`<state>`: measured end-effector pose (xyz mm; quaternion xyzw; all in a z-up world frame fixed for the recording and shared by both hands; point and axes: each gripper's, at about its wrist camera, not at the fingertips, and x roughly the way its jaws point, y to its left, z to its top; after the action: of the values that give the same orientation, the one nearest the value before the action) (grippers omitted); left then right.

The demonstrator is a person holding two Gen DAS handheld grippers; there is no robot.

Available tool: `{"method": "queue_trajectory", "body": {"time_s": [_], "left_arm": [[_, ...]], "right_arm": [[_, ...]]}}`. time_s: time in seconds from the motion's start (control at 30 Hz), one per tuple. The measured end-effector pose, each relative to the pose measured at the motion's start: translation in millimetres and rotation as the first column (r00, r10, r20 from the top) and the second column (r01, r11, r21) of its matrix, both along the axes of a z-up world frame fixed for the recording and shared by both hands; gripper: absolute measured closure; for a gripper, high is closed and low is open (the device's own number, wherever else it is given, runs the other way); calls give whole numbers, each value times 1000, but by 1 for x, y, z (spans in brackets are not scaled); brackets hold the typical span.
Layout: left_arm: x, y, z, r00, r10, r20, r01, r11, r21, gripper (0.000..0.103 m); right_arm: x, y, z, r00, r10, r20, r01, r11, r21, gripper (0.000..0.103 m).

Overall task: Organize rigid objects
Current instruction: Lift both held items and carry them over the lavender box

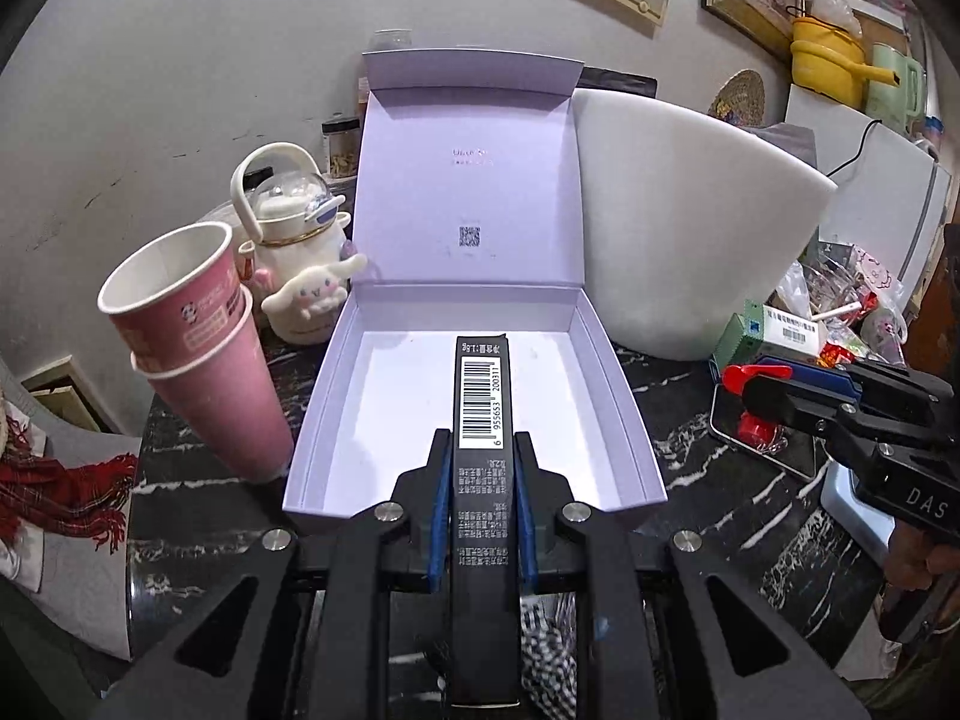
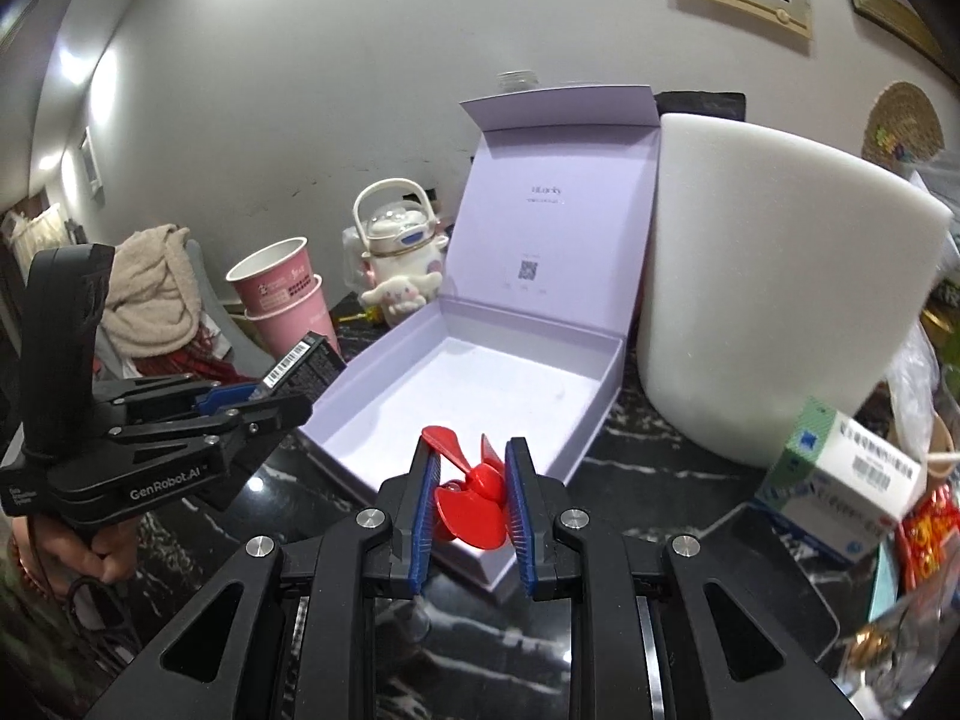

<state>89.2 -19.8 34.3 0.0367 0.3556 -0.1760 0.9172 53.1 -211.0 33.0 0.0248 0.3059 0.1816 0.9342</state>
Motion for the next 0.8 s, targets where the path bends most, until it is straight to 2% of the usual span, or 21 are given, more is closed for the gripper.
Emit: {"method": "queue_trajectory", "body": {"time_s": [0.43,0.8], "left_arm": [[68,-5,2,1000,-14,3,14,1000,4,85],[125,-16,-15,999,-37,-16,37,999,36,85]], "right_arm": [[73,7,3,999,41,5,-41,999,-9,81],[131,16,-13,998,50,-22,-51,998,-46,81]]}}
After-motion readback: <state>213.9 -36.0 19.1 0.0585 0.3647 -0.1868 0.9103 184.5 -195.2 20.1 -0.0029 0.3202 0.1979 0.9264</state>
